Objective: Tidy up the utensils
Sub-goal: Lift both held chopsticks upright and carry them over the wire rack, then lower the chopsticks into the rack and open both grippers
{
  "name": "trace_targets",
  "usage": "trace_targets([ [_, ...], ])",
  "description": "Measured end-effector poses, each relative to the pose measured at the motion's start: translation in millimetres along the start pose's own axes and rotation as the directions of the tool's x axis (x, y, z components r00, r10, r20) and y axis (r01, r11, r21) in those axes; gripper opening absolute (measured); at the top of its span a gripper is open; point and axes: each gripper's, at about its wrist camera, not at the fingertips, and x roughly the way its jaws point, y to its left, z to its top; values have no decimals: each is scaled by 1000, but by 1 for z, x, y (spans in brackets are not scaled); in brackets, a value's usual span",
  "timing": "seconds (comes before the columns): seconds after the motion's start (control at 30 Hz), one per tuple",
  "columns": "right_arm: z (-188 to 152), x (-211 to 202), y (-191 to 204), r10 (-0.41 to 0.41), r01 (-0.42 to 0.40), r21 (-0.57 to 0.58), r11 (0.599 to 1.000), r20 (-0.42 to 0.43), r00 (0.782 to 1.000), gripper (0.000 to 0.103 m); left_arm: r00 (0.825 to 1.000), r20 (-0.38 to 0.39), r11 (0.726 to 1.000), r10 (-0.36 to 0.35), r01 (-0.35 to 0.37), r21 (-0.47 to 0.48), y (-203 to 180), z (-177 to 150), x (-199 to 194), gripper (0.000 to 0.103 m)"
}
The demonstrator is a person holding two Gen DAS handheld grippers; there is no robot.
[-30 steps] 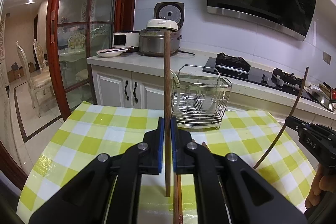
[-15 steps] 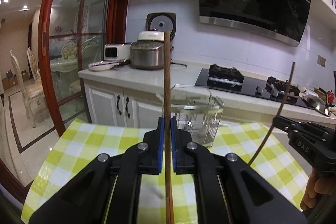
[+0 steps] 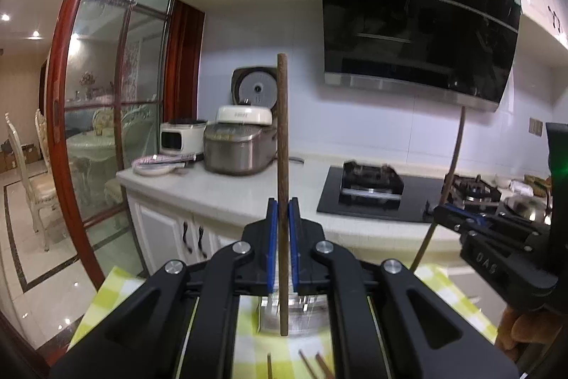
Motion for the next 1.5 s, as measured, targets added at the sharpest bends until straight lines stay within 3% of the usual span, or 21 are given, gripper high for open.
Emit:
trace_targets([
  [0.17,26,8,4,10,-10,0,1000,39,999,9,999,51,1000,-16,14,26,-10,26,17,6],
  [0.43,36,38,9,32,-32,6,999,43,999,9,998,56,1000,-24,24,5,-8,31,51,6],
  [0.93,-7,103,1,55,-54,52,997,-7,998,9,999,-22,996,-38,36,-80,12,-25,109,6],
  [1.5,-40,99,3,46,-48,62,997,40,998,10,998,-55,997,-41,37,-72,10,-62,119,7],
])
